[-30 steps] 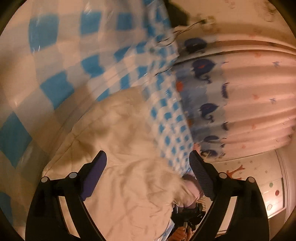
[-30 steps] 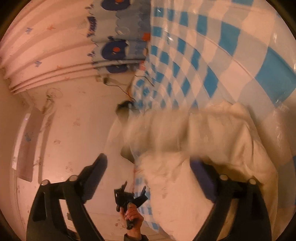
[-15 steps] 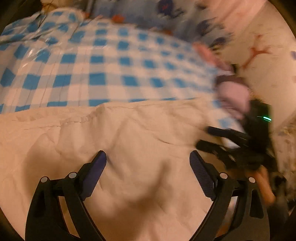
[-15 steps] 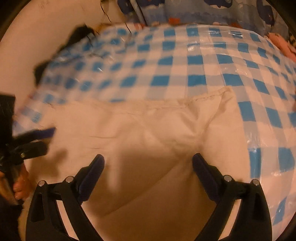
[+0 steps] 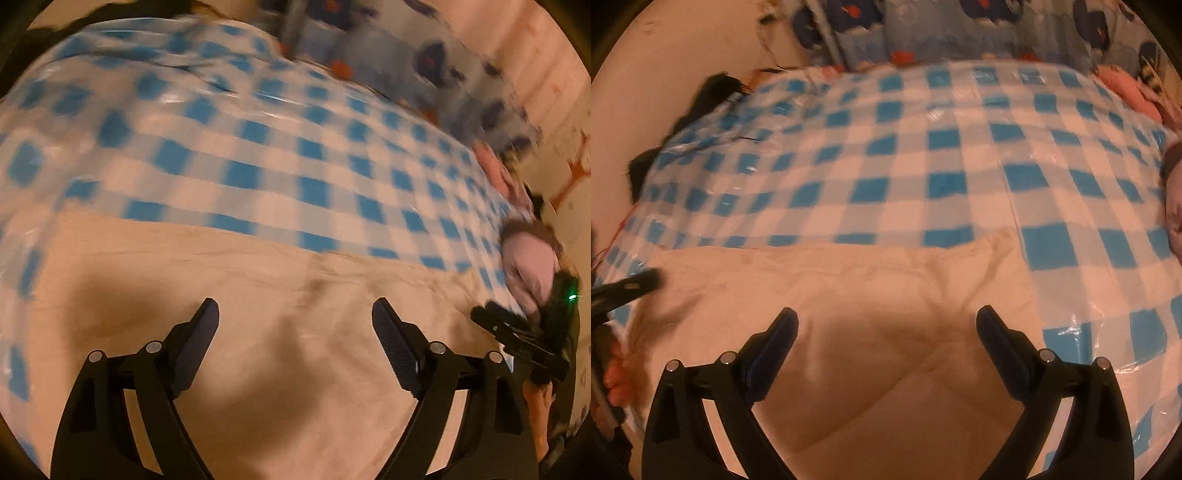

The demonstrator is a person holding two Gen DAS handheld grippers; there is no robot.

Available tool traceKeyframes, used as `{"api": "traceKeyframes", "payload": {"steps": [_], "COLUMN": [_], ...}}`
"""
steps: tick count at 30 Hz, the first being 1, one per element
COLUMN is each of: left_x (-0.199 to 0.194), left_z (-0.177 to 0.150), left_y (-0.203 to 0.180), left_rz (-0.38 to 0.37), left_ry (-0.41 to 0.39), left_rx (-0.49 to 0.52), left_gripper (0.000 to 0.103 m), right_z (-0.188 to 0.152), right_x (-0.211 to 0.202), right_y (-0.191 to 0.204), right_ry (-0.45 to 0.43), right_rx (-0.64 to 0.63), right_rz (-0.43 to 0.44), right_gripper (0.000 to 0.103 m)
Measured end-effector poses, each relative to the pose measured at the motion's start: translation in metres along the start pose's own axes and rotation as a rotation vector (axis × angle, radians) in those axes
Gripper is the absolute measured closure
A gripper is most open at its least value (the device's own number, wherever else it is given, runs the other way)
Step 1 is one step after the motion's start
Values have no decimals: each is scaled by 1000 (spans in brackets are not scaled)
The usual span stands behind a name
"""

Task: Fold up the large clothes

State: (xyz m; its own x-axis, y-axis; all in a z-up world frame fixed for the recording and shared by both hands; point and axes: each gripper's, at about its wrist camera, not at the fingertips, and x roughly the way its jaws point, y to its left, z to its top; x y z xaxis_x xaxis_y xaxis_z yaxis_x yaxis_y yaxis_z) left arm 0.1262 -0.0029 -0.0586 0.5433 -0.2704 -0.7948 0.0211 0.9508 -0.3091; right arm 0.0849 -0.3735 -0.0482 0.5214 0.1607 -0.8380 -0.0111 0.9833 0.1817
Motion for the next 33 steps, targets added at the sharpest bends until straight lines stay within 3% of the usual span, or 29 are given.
{"api": "traceKeyframes", "payload": {"steps": [2, 5, 10, 14, 17, 20, 21, 25, 29, 31, 33], "left_x": [3, 28, 32, -20, -65, -93, -102, -145, -178, -193, -203], "left_z": [-2, -16, -22, -34, -62, -92, -102, -137, -160, -173, -181], "left_y": [35, 77, 66, 63, 67, 77, 80, 70, 52, 40, 31], "left_rz": [55, -15, 53, 24, 66, 123, 131, 205, 265, 292, 305], "left_ry": [7, 73, 68, -10, -90, -104, -101, -141, -184, -201, -216], "left_rx": [-54, -133, -68, -76, -39, -39, -40, 33, 116, 158, 178], "left_gripper": [22, 26, 27, 27, 23, 23, 23, 23, 22, 22, 22], "right_z": [-3, -10, -5, -12, -41, -72, -82, -81, -97, -110, -128], "right_x": [26, 48, 48, -8, -52, -27, -19, -45, -86, -87, -71], "right_y": [-15, -31, -29, -17, -1, 0, -6, -11, 17, 20, 11], "right_ry": [57, 93, 135, 32, -56, 81, 92, 42, -27, 0, 102], "right_rx": [22, 73, 63, 53, -1, -57, -45, 62, -10, -26, -3], "right_rz": [-43, -43, -68, -41, -22, -73, -45, -24, 19, 6, -5], "right_gripper": [10, 9, 8, 8, 8, 7, 7, 8, 8, 8, 7]}}
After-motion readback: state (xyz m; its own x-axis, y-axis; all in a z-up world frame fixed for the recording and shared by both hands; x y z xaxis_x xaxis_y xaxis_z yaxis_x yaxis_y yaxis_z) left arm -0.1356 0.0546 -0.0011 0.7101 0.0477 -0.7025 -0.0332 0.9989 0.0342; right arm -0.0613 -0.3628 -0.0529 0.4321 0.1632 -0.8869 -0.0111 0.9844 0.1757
